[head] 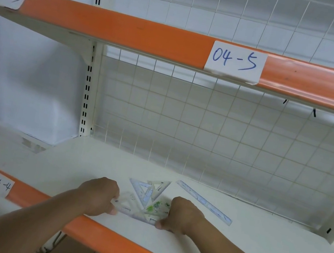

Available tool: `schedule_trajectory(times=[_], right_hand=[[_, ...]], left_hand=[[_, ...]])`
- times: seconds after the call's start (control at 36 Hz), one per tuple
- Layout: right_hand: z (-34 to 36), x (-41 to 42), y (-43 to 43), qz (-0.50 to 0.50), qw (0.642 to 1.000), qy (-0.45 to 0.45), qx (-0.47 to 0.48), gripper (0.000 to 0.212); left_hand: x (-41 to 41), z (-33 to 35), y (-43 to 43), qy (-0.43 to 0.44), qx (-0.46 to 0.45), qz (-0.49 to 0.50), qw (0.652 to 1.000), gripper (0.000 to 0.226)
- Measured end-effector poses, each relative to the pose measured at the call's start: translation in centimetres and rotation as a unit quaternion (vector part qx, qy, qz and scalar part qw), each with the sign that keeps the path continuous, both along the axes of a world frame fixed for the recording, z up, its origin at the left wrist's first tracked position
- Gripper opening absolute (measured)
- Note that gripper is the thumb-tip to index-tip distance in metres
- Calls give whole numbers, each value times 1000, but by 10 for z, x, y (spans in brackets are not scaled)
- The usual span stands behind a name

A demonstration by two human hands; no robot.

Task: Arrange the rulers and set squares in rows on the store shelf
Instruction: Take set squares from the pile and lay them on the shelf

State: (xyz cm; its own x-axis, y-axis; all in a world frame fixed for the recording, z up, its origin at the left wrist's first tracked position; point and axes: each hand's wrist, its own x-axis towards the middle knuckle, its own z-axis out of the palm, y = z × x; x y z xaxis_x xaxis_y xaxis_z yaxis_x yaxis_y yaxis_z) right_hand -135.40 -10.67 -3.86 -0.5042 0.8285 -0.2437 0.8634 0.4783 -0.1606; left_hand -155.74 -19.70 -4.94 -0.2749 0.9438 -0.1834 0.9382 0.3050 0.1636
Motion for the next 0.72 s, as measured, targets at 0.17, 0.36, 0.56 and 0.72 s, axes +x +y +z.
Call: schedule_trajectory(times=[0.17,0.36,0.56,0.72], right_hand=[[0,-1,-1,-3,1000,-3,12,43],[-2,-2,-1,10,1000,1,18,37],[-3,5,-1,20,998,51,-2,53],[-4,8,-2,32,998,55,0,55]], left_hand=[[0,0,0,0,1,4,1000,52],[1,2,2,4,-3,2,1000,54],[1,2,3,-3,-11,6,1000,56],[2,3,3,0,-12,6,1000,57]])
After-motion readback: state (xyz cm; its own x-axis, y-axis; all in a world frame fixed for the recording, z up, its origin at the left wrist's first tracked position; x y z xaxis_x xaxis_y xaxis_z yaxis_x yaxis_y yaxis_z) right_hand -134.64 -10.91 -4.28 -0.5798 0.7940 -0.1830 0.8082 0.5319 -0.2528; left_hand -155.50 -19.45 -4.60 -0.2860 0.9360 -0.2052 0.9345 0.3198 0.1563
